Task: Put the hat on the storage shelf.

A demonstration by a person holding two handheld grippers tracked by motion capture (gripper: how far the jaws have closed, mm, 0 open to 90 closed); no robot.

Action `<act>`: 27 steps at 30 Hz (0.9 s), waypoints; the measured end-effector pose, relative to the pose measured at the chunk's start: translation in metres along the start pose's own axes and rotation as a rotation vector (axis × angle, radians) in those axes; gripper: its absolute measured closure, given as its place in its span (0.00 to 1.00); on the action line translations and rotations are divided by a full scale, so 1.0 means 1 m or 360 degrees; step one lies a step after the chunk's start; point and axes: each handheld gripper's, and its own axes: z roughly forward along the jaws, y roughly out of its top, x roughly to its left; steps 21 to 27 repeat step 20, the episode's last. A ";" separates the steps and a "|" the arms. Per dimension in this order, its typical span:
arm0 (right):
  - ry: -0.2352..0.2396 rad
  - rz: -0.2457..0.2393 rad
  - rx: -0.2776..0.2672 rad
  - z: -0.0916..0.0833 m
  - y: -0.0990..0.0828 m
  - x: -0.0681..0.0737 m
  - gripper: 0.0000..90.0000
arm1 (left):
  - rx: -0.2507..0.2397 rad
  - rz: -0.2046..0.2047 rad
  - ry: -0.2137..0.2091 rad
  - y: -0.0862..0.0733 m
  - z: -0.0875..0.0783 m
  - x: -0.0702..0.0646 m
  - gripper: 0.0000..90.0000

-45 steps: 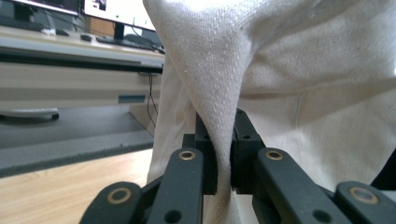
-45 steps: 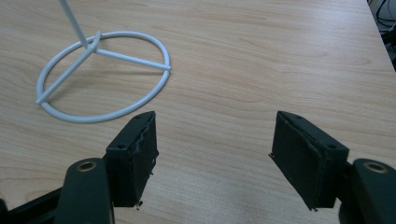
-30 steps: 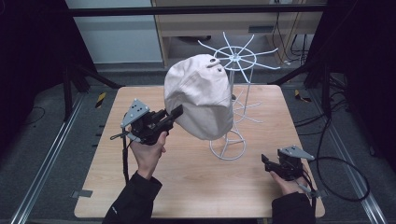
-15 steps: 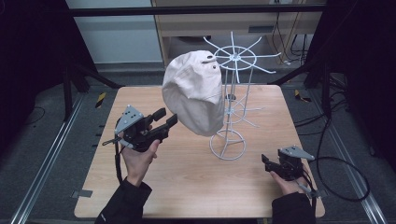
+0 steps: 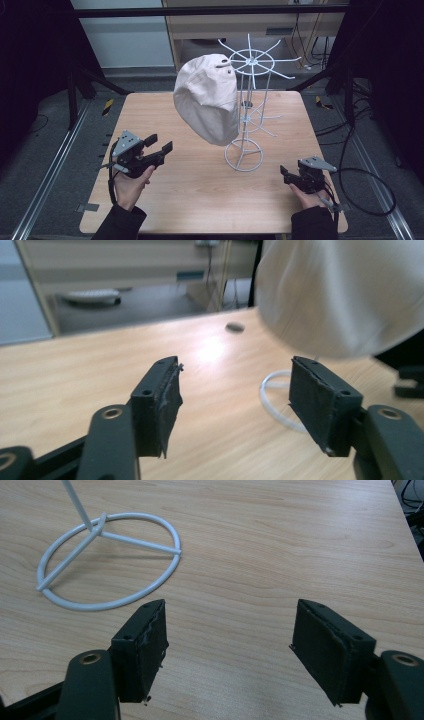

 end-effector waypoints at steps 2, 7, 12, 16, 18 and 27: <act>-0.0001 0.0003 0.0002 0.000 0.000 0.000 0.33 | 0.0041 0.0008 0.0030 -0.010 -0.001 0.006 0.38; 0.0000 0.0004 0.0004 0.000 0.000 0.000 0.32 | 0.0170 -0.0002 0.0102 -0.041 -0.005 0.022 0.34; -0.0003 -0.0006 0.0006 0.000 0.000 0.000 0.31 | 0.0281 -0.0045 0.0182 -0.074 -0.010 0.043 0.32; -0.0003 -0.0001 0.0009 0.001 0.000 -0.001 0.31 | 0.0348 -0.0072 0.0240 -0.091 -0.014 0.058 0.30; -0.0001 0.0002 0.0012 0.001 0.000 -0.001 0.31 | 0.0362 -0.0090 0.0264 -0.096 -0.015 0.063 0.29; 0.0002 0.0005 0.0015 0.001 0.000 0.000 0.31 | 0.0379 -0.0101 0.0298 -0.101 -0.017 0.069 0.29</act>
